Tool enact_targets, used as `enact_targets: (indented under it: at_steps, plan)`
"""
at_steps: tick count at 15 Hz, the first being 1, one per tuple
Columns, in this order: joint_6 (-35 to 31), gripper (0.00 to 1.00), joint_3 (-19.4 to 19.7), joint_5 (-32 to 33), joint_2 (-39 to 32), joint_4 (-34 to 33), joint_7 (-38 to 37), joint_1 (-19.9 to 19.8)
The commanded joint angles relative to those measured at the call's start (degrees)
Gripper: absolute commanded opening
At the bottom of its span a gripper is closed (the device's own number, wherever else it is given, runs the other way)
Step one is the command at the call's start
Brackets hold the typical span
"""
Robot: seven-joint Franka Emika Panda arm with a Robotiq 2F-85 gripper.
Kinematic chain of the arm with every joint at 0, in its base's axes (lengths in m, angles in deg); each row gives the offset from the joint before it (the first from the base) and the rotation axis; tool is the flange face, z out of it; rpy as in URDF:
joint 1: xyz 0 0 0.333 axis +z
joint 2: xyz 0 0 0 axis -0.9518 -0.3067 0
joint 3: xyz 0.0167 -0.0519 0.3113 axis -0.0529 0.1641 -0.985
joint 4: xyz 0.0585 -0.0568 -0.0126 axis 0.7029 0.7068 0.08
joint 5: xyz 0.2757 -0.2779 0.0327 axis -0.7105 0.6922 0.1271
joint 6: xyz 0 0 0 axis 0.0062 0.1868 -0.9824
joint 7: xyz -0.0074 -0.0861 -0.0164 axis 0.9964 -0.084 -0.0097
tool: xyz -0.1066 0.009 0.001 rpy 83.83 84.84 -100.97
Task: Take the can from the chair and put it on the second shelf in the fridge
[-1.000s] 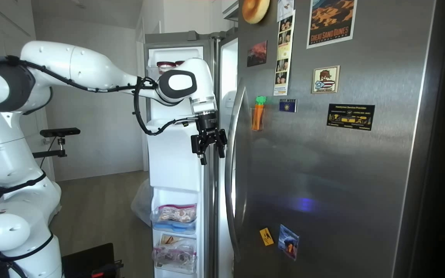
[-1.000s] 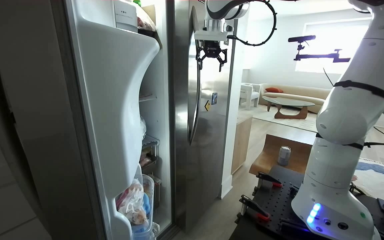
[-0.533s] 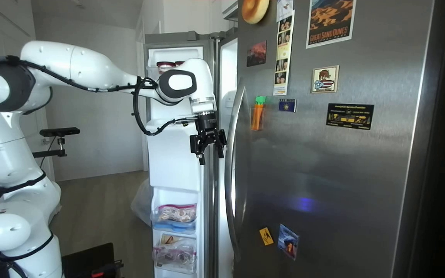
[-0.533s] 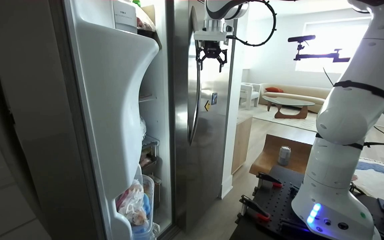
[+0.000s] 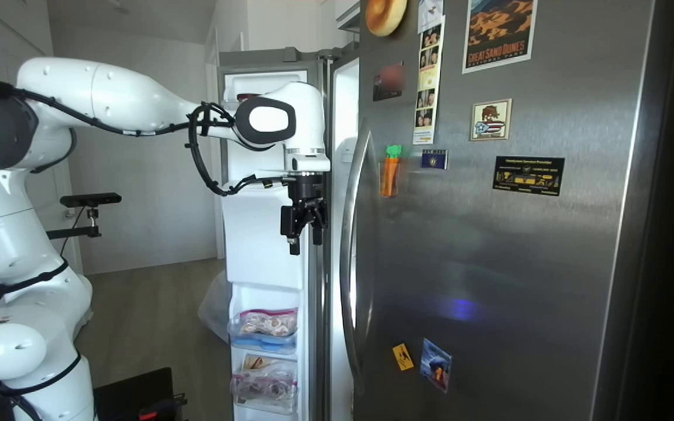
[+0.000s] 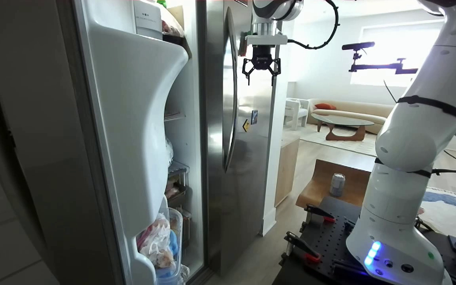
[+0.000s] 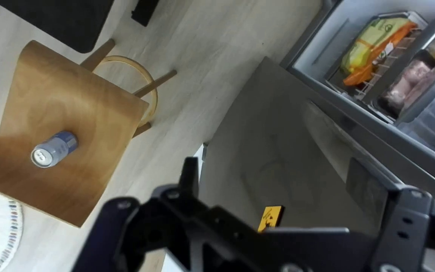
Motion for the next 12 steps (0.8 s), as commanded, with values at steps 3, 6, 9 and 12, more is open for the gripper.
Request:
enact_targets:
  at_steps: [3, 6, 9, 12]
  plan:
    - [7.2, 1.00, 0.6, 0.0, 3.5, 0.2, 4.4, -1.3]
    - [6.2, 1.00, 1.1, 0.6, 4.2, 0.7, 1.9, -2.9]
    - [2.7, 1.00, 1.9, 1.3, 4.1, 1.3, -2.0, -4.7]
    - [-0.7, 1.00, 2.8, 1.7, 2.3, 1.0, -7.3, -6.7]
